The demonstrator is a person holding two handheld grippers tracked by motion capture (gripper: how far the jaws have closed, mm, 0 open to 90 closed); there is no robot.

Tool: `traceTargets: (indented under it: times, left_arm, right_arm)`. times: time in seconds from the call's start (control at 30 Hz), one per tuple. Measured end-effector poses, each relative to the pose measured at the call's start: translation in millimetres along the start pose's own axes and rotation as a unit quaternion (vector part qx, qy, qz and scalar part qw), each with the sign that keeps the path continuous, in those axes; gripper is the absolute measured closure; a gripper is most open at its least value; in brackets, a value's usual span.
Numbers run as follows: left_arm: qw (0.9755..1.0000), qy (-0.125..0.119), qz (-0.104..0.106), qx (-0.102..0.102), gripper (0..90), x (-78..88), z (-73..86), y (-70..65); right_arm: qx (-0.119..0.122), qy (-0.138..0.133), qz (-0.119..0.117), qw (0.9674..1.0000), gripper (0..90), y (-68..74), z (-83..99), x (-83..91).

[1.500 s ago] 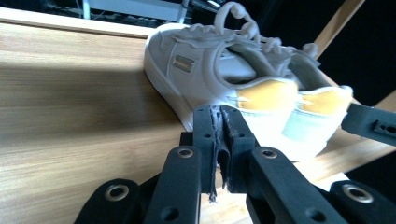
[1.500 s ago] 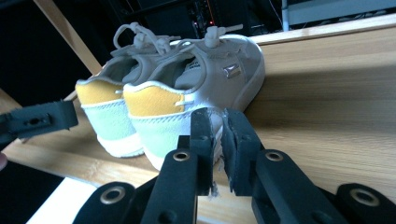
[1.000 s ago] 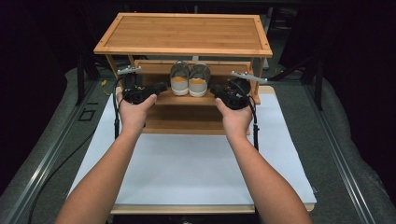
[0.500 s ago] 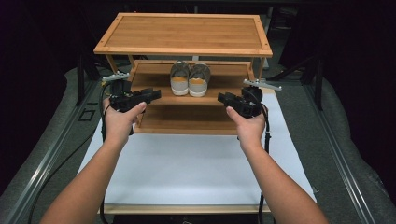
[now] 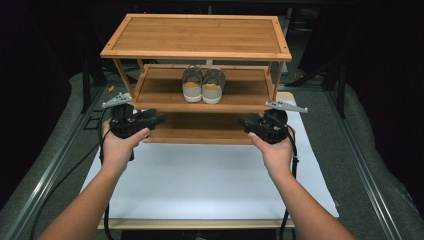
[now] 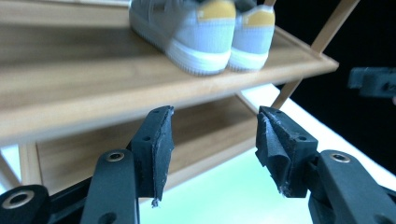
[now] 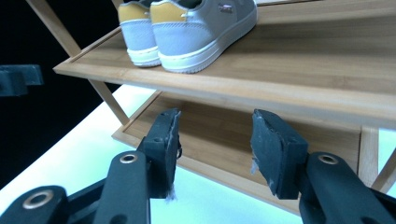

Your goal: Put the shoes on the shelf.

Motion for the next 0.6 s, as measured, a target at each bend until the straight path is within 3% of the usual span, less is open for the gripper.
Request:
traceTargets:
  times: [0.07,0.13,0.2,0.43,0.5,0.6]
  left_arm:
    - [1.0,0.001,-0.003,-0.002,45.9,4.1,7.3,4.4]
    - [1.0,0.003,-0.006,-0.004,45.8,7.6,14.7,8.5]
    - [0.9999,0.005,-0.008,-0.007,45.8,11.3,20.8,11.6]
    - [1.0,-0.002,0.001,0.005,45.8,25.2,43.8,14.7]
    - [1.0,0.007,-0.001,-0.001,45.7,26.3,52.1,14.0]
    - [0.9997,0.018,-0.006,-0.013,45.6,28.2,63.4,13.4]
  right_arm:
    - [0.011,0.016,0.001,0.9998,51.5,2.3,8.2,4.1]
    - [0.037,0.022,0.019,0.9989,51.5,2.7,14.2,9.0]
    - [0.044,0.028,0.021,0.9984,51.5,4.3,20.5,13.6]
    - [0.043,0.038,0.027,0.998,51.4,8.3,50.9,21.8]
    - [0.038,0.04,0.03,0.998,51.5,9.5,58.9,23.2]
    - [0.05,0.04,0.035,0.9973,51.4,13.0,69.4,26.4]
Point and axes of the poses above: each handheld gripper's, and its own axes: x roughly backward along the jaws, z roughly out of its underside, y roughly to its left, the point moved 9 cm from there along -x, roughly forward along the jaws, and after that the axes turned 12 degrees about x, right-handed, at the moved point
